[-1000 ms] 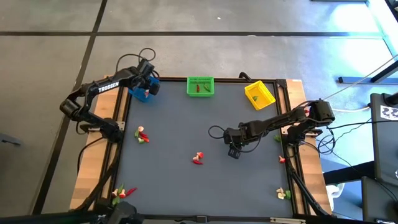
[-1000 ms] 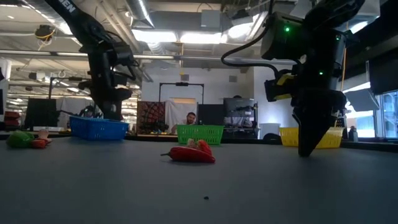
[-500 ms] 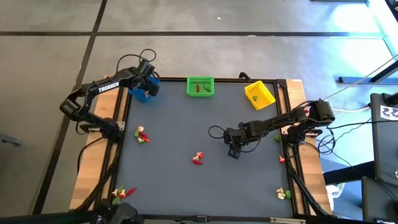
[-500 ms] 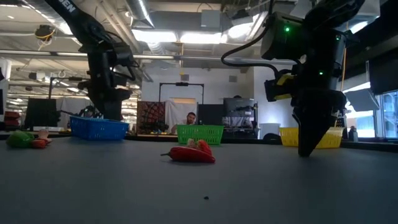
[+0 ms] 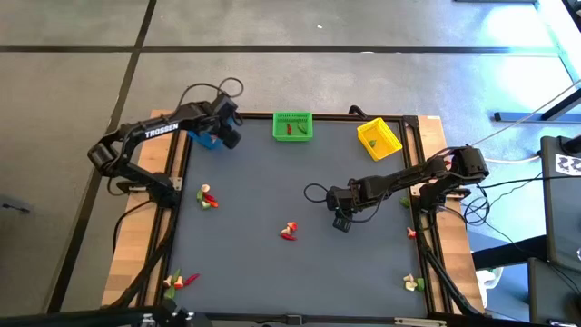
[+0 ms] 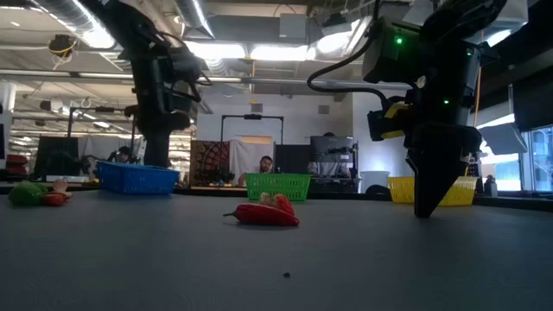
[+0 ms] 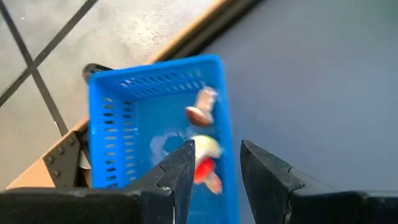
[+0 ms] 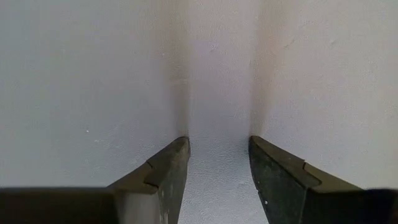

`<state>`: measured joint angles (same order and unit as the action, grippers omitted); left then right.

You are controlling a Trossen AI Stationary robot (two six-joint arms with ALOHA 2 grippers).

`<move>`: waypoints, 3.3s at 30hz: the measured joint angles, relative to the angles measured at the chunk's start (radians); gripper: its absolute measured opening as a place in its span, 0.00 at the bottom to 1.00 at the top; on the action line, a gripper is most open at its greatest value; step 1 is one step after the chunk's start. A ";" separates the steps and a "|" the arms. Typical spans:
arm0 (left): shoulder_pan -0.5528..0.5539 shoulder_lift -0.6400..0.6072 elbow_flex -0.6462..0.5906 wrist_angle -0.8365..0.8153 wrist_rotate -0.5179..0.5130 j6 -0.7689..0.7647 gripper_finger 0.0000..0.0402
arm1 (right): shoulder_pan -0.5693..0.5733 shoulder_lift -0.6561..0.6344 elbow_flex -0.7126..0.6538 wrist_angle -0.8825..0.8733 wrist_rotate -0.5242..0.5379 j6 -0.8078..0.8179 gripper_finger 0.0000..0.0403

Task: Sort produce into baskets
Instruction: Put the brown mushroom into the blue bin

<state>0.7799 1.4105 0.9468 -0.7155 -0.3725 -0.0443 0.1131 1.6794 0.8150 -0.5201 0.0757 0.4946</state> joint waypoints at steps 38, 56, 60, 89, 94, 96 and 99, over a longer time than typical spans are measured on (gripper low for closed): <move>-0.491 0.000 0.007 -0.534 0.082 -0.442 0.31 | 0.000 0.000 0.000 0.003 0.014 -0.005 0.43; -0.564 0.000 -0.024 -0.578 0.137 -0.532 0.31 | 0.000 0.001 0.000 0.029 0.021 -0.004 0.43; -0.572 0.000 -0.089 -0.571 0.150 -0.552 0.31 | 0.000 0.001 0.000 0.031 0.021 -0.005 0.43; -0.569 0.000 -0.298 -0.341 0.249 -0.520 0.28 | 0.000 0.002 0.000 0.032 0.019 -0.005 0.43; -0.569 0.000 -0.298 -0.339 0.248 -0.495 0.17 | 0.000 0.002 0.000 0.032 0.019 -0.005 0.43; -0.569 0.000 -0.298 -0.339 0.248 -0.479 0.13 | 0.000 0.002 0.000 0.032 0.019 -0.005 0.43; -0.569 0.000 -0.298 -0.332 0.247 -0.463 0.07 | 0.000 0.002 0.000 0.032 0.019 -0.005 0.43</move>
<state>0.2111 1.4101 0.6483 -1.0471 -0.1254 -0.5078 0.1127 1.6814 0.8150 -0.4885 0.0948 0.4892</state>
